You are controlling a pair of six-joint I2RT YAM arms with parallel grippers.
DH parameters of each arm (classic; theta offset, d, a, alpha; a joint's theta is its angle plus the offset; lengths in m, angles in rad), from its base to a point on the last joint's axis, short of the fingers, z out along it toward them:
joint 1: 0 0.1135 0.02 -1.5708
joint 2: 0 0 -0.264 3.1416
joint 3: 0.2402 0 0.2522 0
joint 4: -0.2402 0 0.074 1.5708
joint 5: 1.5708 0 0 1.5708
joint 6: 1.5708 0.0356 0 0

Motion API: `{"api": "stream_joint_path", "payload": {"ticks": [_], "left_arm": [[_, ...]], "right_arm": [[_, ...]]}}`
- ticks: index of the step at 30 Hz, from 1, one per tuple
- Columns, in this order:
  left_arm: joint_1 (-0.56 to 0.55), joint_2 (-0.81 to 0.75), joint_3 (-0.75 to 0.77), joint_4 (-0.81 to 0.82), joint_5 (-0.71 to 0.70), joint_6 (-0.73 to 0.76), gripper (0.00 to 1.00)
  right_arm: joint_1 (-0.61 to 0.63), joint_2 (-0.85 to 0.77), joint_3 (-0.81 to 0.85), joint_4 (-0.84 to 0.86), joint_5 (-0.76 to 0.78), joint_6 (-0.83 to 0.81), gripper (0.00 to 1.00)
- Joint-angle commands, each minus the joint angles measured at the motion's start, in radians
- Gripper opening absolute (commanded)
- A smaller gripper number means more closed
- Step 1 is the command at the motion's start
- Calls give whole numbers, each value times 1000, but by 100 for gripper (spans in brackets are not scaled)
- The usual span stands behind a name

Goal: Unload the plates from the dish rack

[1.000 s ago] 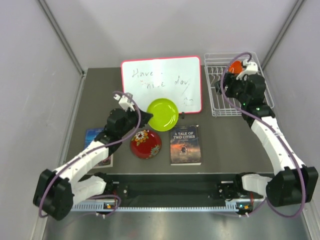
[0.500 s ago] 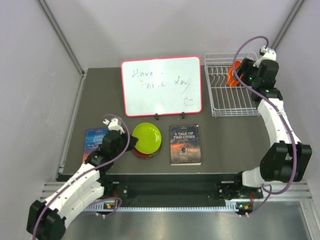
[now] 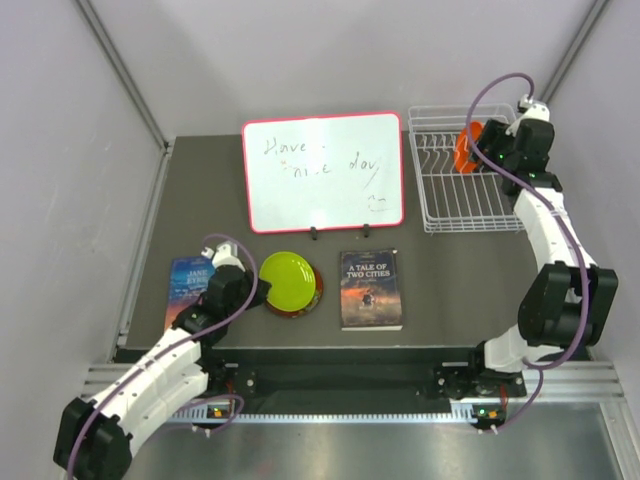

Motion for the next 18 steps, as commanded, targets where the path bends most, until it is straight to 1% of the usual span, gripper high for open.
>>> {"api": "stream_joint_path", "payload": {"ticks": [1, 2, 6, 7, 10, 14, 16, 17, 18], "left_arm": [[0, 17, 0, 0, 18, -21, 0], [0, 19, 3, -17, 19, -32, 0], [0, 23, 6, -21, 39, -57, 26], [0, 26, 6, -23, 47, -55, 29], [0, 25, 12, -46, 48, -55, 44], [-1, 13, 25, -77, 50, -45, 52], [0, 5, 29, -100, 44, -40, 58], [0, 0, 32, -109, 36, -38, 64], [-1, -3, 40, -124, 32, -37, 67]], "right_arm": [[-16, 7, 67, 22, -4, -19, 72], [-18, 12, 74, 19, -3, -22, 72], [-23, 53, 96, 2, 25, -42, 72], [-26, 61, 101, 3, 28, -42, 72], [-38, 82, 102, 22, -1, -42, 71], [-44, 114, 125, 14, -12, -45, 71], [-44, 122, 131, 14, -15, -47, 71], [-44, 130, 133, 14, -17, -47, 71], [-44, 136, 136, 9, -17, -48, 71]]}}
